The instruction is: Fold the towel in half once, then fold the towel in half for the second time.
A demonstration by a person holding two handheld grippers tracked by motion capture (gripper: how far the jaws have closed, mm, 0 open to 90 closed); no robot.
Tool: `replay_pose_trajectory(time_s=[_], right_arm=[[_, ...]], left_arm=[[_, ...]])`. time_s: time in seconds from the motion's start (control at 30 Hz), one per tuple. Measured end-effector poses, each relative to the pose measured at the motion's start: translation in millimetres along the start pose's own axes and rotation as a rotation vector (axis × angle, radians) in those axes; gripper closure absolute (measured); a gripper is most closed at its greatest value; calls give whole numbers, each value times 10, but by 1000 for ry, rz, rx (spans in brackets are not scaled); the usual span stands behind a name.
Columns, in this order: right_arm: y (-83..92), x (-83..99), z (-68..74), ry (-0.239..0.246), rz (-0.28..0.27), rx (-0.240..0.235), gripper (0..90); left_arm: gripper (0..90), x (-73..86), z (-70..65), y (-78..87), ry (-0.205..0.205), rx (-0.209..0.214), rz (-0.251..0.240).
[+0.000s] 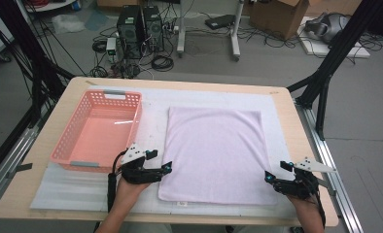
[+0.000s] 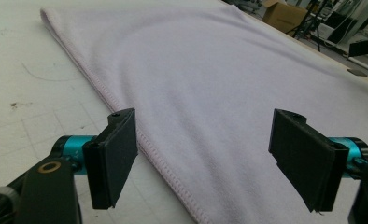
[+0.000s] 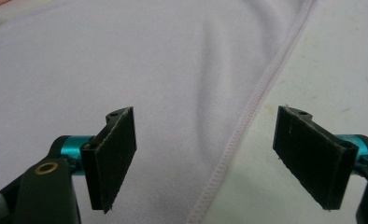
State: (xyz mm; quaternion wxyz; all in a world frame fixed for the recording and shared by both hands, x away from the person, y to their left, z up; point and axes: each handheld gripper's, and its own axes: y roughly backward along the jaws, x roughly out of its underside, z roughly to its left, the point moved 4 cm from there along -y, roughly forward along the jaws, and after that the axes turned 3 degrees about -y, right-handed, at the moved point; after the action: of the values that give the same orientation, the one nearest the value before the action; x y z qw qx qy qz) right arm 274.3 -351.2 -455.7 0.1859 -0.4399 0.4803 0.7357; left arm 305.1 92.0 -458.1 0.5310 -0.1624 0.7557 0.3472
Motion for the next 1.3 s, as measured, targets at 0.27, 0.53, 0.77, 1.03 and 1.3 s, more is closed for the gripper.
replay_pose_trajectory(time_s=[0.27,0.53,0.77,1.03,1.3], right_arm=[[34,35,-10,0,13,3,200],[12,37,-15,-8,17,2,200],[4,46,-27,-18,25,1,200],[-62,31,-59,-22,58,-24,201],[-166,-205,-192,-45,55,-15,226]], left_arm=[[242,9,1,-52,1,12,10],[243,0,14,-55,12,14,5],[243,-26,25,-63,24,24,5],[248,-155,99,-172,48,27,-3],[279,-459,258,-452,77,10,-3]])
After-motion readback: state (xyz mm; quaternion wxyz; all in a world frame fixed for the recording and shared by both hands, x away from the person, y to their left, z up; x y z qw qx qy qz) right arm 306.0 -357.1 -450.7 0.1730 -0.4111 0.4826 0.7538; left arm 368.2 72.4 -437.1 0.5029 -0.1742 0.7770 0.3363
